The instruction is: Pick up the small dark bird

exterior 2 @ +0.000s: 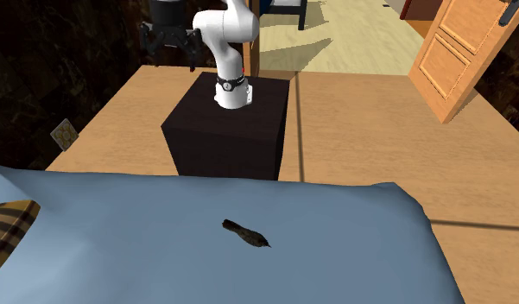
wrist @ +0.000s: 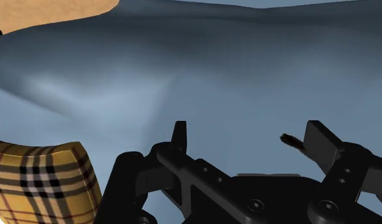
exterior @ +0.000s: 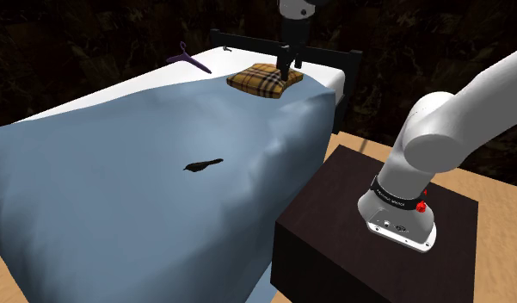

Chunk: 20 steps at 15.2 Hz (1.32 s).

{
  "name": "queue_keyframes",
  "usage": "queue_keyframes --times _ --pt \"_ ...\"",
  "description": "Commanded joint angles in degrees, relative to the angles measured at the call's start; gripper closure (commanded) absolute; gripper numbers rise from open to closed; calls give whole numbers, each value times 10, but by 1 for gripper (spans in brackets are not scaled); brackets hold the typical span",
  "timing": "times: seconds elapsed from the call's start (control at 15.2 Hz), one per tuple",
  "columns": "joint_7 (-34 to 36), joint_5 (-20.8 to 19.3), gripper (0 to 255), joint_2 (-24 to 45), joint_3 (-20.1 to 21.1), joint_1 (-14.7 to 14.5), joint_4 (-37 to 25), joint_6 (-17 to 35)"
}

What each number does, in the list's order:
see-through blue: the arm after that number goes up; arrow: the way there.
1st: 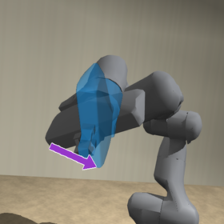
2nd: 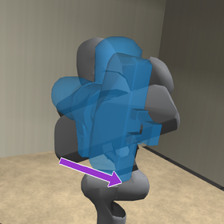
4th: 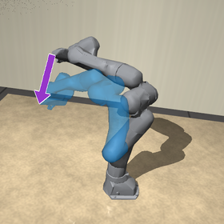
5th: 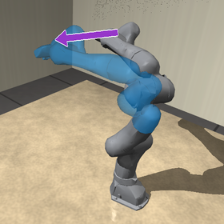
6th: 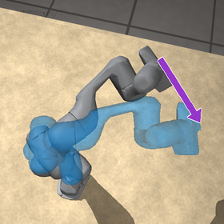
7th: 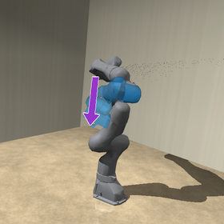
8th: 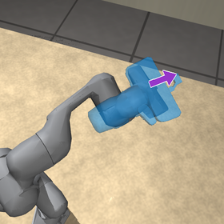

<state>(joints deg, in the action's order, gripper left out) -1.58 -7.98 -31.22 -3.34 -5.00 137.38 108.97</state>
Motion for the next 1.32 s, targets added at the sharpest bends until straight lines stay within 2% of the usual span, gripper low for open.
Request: queue_keyframes --times 0.0,0.66,1.25 --pt "-22 -2 0 33 -3 -10 2 38" --pt "-132 0 0 227 -5 -50 -46 196" --pt "-222 0 0 403 17 -74 -130 295"
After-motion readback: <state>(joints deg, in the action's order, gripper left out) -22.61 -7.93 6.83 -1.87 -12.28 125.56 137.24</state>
